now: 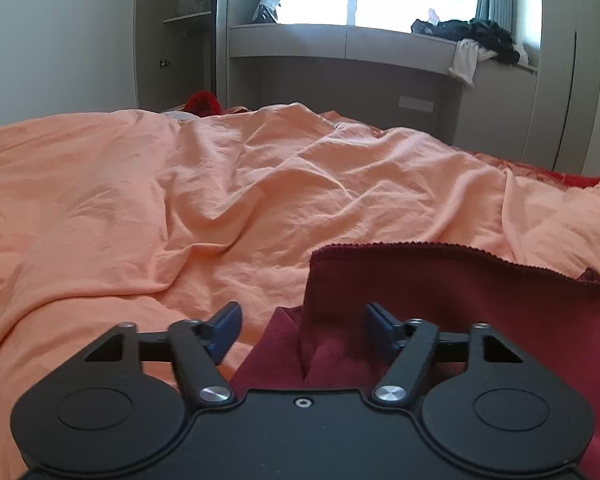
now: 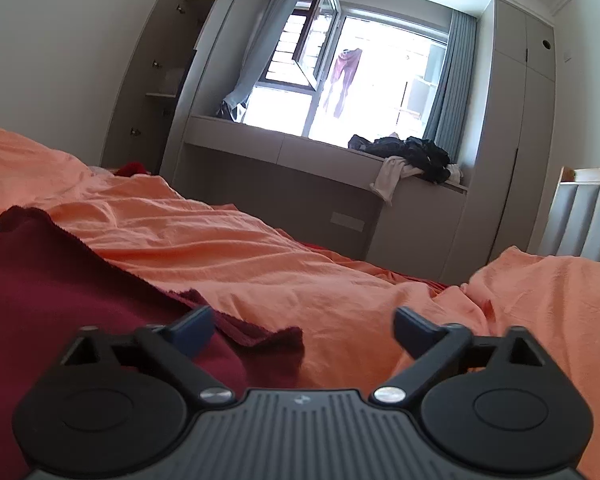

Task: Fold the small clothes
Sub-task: 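Lower the folded sweater onto the bed and open both grippers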

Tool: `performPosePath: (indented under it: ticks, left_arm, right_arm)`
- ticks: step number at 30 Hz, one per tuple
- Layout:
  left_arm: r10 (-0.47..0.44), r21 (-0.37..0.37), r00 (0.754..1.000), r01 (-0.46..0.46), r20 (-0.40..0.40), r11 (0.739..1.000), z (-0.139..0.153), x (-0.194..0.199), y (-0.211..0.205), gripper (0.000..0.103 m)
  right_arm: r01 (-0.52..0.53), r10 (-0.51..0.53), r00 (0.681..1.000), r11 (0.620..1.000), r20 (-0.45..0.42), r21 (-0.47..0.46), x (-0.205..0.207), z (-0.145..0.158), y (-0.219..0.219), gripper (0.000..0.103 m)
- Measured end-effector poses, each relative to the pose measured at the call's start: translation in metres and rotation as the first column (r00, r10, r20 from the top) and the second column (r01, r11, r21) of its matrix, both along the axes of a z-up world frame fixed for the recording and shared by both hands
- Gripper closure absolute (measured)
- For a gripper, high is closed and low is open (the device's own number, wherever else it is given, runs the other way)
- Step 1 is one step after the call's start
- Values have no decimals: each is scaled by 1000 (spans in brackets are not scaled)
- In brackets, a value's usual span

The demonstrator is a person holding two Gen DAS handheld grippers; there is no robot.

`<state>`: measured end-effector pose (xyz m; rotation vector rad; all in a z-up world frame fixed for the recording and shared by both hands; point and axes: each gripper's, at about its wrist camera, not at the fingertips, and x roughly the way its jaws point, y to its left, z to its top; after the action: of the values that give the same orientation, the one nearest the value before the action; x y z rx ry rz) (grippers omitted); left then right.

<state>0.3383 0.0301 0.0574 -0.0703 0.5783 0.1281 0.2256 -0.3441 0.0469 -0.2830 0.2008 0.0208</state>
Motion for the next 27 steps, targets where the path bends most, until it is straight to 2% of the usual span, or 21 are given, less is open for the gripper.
performPosePath:
  ticks: [2, 4, 5, 7, 10, 15, 20, 23, 27]
  left_arm:
    - [-6, -6, 1000, 6, 19, 1000, 5, -7, 6, 21]
    - [-20, -7, 999, 20, 38, 1000, 10, -15, 12, 2]
    - [-23, -3, 998, 23, 57, 1000, 12, -21, 16, 1]
    - [-29, 10, 996, 28, 88, 1000, 15, -31, 21, 1]
    - [-69, 5, 994, 68, 82, 998, 13, -41, 26, 1]
    - [-132, -12, 988, 133, 81, 991, 2, -56, 26, 1]
    - [-187, 76, 977, 180, 102, 981, -4, -69, 12, 1]
    - [-188, 130, 978, 175, 90, 976, -8, -68, 3, 1]
    - [-177, 149, 982, 165, 72, 975, -12, -64, -1, 1]
  right_arm:
    - [4, -4, 1000, 1000, -19, 10, -7, 3, -8, 0]
    - [21, -20, 999, 999, -37, 30, -16, 4, -17, 0]
    - [27, -26, 999, 999, -45, 41, -19, 6, -21, 0]
    - [27, -24, 999, 997, -48, 74, -28, 9, -29, 0]
    - [19, -12, 998, 993, -55, 121, -37, 9, -37, 0]
    - [5, 24, 991, 977, -130, 214, -46, -3, -44, 0]
    - [13, 20, 984, 982, -176, 186, -46, -15, -41, 0]
    - [5, 23, 985, 987, -170, 163, -38, -13, -39, 0]
    - [-57, 77, 984, 991, -159, 123, -10, -2, -35, 0]
